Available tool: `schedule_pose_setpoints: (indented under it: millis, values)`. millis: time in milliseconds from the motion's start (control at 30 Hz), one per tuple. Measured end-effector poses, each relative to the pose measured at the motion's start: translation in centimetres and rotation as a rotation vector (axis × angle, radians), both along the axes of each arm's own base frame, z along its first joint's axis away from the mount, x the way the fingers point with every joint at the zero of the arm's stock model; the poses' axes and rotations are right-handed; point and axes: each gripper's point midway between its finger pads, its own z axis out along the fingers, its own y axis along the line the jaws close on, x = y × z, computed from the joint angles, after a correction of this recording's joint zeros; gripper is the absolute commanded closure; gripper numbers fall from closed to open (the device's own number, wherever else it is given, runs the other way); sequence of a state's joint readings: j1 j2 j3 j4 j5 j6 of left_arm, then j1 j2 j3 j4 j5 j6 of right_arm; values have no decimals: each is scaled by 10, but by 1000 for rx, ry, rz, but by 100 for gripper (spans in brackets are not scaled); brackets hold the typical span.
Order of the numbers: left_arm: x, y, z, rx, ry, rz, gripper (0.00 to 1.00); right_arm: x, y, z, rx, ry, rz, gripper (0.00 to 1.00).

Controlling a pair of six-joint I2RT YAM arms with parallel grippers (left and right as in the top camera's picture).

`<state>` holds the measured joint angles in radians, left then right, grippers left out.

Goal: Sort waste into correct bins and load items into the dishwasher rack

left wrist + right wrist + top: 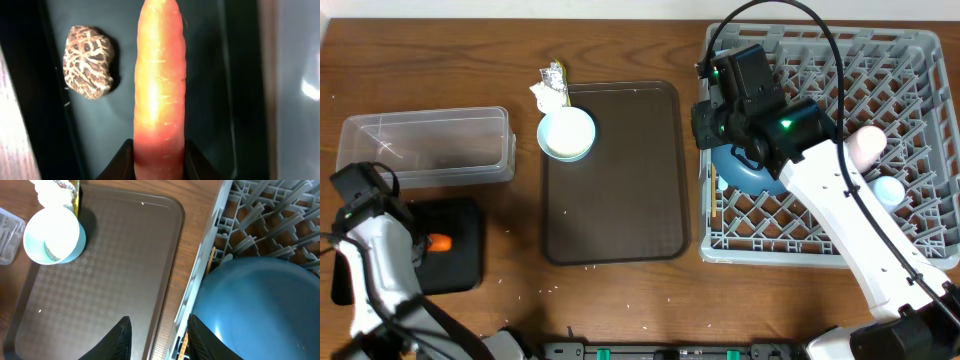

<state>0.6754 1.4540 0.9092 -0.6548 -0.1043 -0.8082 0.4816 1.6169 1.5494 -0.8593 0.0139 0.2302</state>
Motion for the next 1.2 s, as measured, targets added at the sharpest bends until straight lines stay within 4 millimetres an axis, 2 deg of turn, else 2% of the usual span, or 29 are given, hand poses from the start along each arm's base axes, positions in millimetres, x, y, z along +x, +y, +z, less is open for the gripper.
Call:
schedule_pose_setpoints:
  millis: [133, 233, 333, 467, 567, 633, 667, 733, 767, 900, 967, 1033, 1133, 1200]
  values:
    - [-1, -1, -9, -31, 9, -1, 38, -1, 0, -1, -2, 4, 0, 66]
    - [0, -6, -5, -41, 2, -47, 23, -1, 0, -1, -2, 4, 0, 66]
    - [-4, -12, 8, -35, -1, -107, 14, -1, 0, -1, -2, 3, 0, 65]
    - [3, -18, 43, 39, -84, -220, 16, 0, 0, 0, 0, 0, 0, 64]
    - [27, -33, 74, 99, -202, -397, 20, 1, 1, 1, 3, -5, 0, 64]
    - [53, -56, 94, 138, -294, -588, 20, 1, 1, 1, 4, -7, 0, 63]
    - [68, -76, 105, 159, -343, -723, 20, 2, 1, 2, 5, -9, 0, 62]
    - [88, -107, 114, 182, -391, -912, 20, 2, 1, 2, 6, -11, 0, 62]
    - [99, -129, 117, 195, -416, -1032, 20, 2, 1, 2, 6, -12, 0, 62]
    - [136, -204, 116, 242, -477, -1384, 33, 2, 1, 2, 5, -11, 0, 62]
    - [150, -226, 109, 261, -485, -1468, 33, 1, 0, 1, 8, 0, -9, 62]
    - [164, -250, 92, 243, -469, -1552, 34, -3, -1, -2, 14, 25, -32, 62]
    - [174, -274, 67, 198, -404, -1630, 35, -9, -5, -8, 15, 67, -62, 60]
    - [184, -285, 57, 171, -363, -1669, 35, -12, -6, -9, 18, 83, -78, 59]
